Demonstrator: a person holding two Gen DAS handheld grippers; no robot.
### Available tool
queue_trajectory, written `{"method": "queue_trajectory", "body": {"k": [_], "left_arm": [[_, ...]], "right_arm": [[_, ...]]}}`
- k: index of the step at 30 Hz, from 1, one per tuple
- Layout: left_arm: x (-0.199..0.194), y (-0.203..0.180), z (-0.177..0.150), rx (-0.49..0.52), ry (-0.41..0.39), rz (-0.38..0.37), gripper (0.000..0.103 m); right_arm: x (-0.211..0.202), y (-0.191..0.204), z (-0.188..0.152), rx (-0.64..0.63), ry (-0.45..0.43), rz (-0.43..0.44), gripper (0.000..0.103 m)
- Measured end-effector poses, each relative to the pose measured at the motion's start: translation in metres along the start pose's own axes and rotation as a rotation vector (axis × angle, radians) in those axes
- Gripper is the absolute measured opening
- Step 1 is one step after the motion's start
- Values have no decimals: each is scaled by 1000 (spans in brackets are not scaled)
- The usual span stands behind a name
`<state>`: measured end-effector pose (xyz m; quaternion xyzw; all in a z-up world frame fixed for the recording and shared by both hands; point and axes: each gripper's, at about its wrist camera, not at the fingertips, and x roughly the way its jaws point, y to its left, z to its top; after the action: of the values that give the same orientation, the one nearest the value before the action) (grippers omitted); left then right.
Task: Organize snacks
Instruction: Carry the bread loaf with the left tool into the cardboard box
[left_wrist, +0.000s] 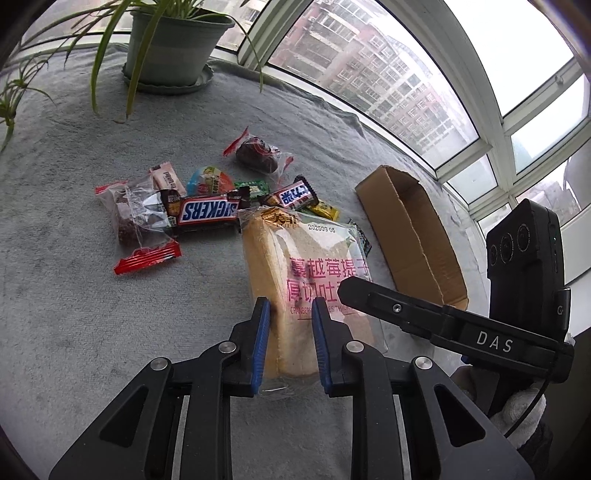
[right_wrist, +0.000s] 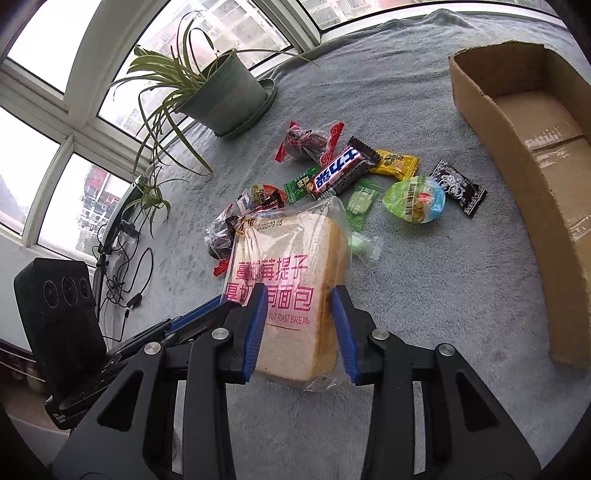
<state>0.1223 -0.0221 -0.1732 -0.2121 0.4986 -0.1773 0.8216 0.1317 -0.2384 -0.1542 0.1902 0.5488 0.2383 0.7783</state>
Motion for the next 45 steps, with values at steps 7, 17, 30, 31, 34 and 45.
{"method": "queue_trajectory", "body": {"k": [7, 17, 30, 31, 34, 45], "left_arm": [[3, -44, 4, 48, -32, -42, 21], [34, -115, 11, 126, -36, -115, 21], [91, -187, 15, 229, 13, -132, 21], [95, -191, 15, 234, 17, -128, 21], [104, -199, 15, 249, 30, -117, 21], [116, -207, 16, 267, 49, -64, 21]], "right_arm": [[-49, -27, 2, 4, -52, -11, 38], [-114, -82, 7, 35, -136, -60, 38], [-149, -158, 15, 104, -170, -120, 38], [-149, -163, 16, 110, -169, -122, 38], [-148, -170, 16, 117, -168, -135, 38], [-154, -185, 10, 144, -185, -187, 38]]}}
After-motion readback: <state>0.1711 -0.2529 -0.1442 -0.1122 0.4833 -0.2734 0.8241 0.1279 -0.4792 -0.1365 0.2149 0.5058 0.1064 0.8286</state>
